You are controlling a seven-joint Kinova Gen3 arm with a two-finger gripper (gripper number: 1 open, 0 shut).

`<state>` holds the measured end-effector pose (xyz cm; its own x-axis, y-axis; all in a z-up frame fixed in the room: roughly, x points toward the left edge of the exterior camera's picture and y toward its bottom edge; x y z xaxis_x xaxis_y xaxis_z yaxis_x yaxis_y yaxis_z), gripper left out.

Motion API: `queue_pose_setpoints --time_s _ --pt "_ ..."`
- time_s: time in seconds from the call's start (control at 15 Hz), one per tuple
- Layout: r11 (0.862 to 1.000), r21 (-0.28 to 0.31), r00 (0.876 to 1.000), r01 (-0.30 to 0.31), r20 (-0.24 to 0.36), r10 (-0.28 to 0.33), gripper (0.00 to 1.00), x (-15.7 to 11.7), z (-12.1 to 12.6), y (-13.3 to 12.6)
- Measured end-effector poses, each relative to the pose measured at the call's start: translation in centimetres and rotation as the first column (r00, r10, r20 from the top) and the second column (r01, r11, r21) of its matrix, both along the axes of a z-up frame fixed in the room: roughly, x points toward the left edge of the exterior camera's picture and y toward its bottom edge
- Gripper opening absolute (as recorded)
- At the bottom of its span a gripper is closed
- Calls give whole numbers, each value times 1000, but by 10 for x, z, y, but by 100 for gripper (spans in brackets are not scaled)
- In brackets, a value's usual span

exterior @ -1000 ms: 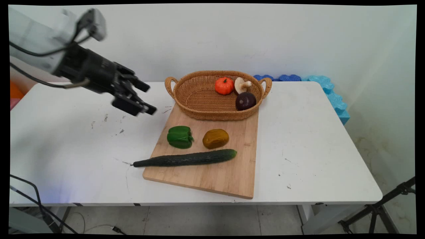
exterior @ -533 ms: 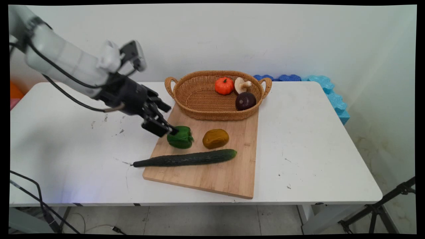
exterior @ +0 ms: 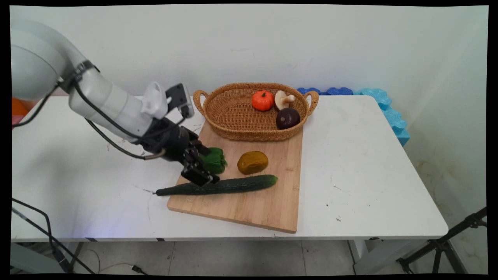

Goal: Pick up the cucumber from the cutting board

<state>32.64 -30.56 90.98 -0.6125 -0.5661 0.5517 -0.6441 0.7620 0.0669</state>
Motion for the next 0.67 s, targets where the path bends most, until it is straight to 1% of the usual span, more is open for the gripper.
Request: queue_pose_setpoints --time_s 0.33,0.67 --pt "999 -5 999 38 31 -38 100 -8 -29 -5" --pt "997 -16 996 69 49 -69 100 -11 -49 -9"
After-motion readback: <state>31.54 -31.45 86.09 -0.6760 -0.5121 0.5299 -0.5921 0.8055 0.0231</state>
